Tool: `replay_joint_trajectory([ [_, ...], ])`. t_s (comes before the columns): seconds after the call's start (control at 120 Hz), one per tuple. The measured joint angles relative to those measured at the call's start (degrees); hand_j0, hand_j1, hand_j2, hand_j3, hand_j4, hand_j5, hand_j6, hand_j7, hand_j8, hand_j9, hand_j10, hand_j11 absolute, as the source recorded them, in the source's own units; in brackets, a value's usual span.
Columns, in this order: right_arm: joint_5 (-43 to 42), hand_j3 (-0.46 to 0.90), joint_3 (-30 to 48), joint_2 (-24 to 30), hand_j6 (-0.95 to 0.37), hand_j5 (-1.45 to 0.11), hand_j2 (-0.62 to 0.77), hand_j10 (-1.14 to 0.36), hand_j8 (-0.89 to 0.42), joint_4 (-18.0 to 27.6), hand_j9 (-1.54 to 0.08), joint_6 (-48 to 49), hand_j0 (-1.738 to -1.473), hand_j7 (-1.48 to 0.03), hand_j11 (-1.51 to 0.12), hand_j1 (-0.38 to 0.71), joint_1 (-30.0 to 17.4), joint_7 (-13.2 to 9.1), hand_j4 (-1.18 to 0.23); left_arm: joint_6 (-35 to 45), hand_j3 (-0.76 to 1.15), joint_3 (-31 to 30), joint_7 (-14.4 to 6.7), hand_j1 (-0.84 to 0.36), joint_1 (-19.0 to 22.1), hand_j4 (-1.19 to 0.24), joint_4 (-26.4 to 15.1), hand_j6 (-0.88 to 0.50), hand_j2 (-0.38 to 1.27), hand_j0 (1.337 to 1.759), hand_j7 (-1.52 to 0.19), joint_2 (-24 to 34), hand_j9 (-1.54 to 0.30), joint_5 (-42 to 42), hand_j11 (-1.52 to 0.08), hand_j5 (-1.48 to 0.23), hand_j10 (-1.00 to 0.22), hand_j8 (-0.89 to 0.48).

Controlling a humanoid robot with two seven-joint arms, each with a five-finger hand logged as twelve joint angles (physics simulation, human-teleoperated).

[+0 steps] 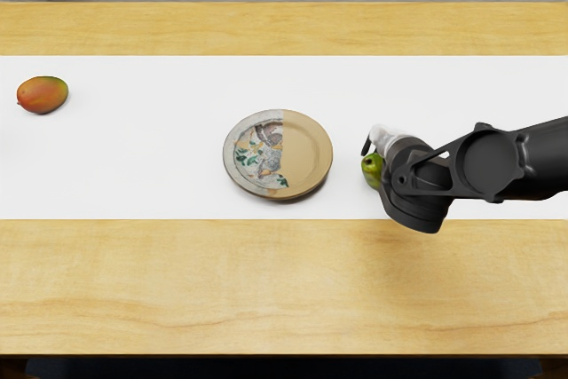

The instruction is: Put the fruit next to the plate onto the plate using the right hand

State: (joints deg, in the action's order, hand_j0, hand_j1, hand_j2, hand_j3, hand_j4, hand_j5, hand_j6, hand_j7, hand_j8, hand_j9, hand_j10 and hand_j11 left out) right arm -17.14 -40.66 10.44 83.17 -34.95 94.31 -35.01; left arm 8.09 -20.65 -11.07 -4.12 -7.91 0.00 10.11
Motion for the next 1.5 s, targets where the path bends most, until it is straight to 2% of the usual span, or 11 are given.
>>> replay_joint_trajectory([
  [0.358,0.0,0.00,-0.1,-0.9,-0.45,-0.68,0.09,-0.45,-0.33,-0.6,-0.69,0.0,-1.657,-0.68,-0.69,0.18,0.0,0.0,-0.52,0.0,0.00,0.0,0.0,0.35,0.0,0.00,0.0,0.00,0.00,1.658,0.00,0.0,0.00,0.0,0.00,0.00,0.00,0.00],
  [0.633,-0.5,0.00,-0.5,-1.4,-0.45,-0.76,-0.02,-0.45,-0.31,-1.6,-0.77,0.1,-1.647,-0.75,-0.76,0.13,-0.6,-0.1,-0.57,0.0,0.00,0.0,0.0,0.35,0.0,0.00,0.0,0.00,0.00,1.658,0.00,0.0,0.00,0.0,0.00,0.00,0.00,0.00],
  [0.867,-0.4,0.00,-0.5,-1.2,-0.48,-0.78,0.19,-0.48,-0.36,-1.3,-0.80,0.0,-1.653,-0.78,-0.80,0.17,-0.2,0.0,-0.60,0.0,0.00,0.0,0.0,0.35,0.0,0.00,0.0,0.00,0.00,1.658,0.00,0.0,0.00,0.0,0.00,0.00,0.00,0.00],
  [1.058,-0.4,0.00,-0.3,0.1,-0.49,-0.80,0.26,-0.49,-0.36,0.6,-0.81,0.1,-1.655,-0.79,-0.82,0.19,1.2,0.0,-0.60,0.0,0.00,0.0,0.0,0.35,0.0,0.00,0.0,0.00,0.00,1.658,0.00,0.0,0.00,0.0,0.00,0.00,0.00,0.00],
  [1.5,1.7,0.00,2.9,5.4,-0.48,-0.82,0.26,-0.48,-0.35,9.2,-0.82,0.1,-1.656,-0.79,-0.83,0.20,9.8,0.0,-0.59,0.0,0.00,0.0,0.0,0.35,0.0,0.00,0.0,0.00,0.00,1.658,0.00,0.0,0.00,0.0,0.00,0.00,0.00,0.00],
])
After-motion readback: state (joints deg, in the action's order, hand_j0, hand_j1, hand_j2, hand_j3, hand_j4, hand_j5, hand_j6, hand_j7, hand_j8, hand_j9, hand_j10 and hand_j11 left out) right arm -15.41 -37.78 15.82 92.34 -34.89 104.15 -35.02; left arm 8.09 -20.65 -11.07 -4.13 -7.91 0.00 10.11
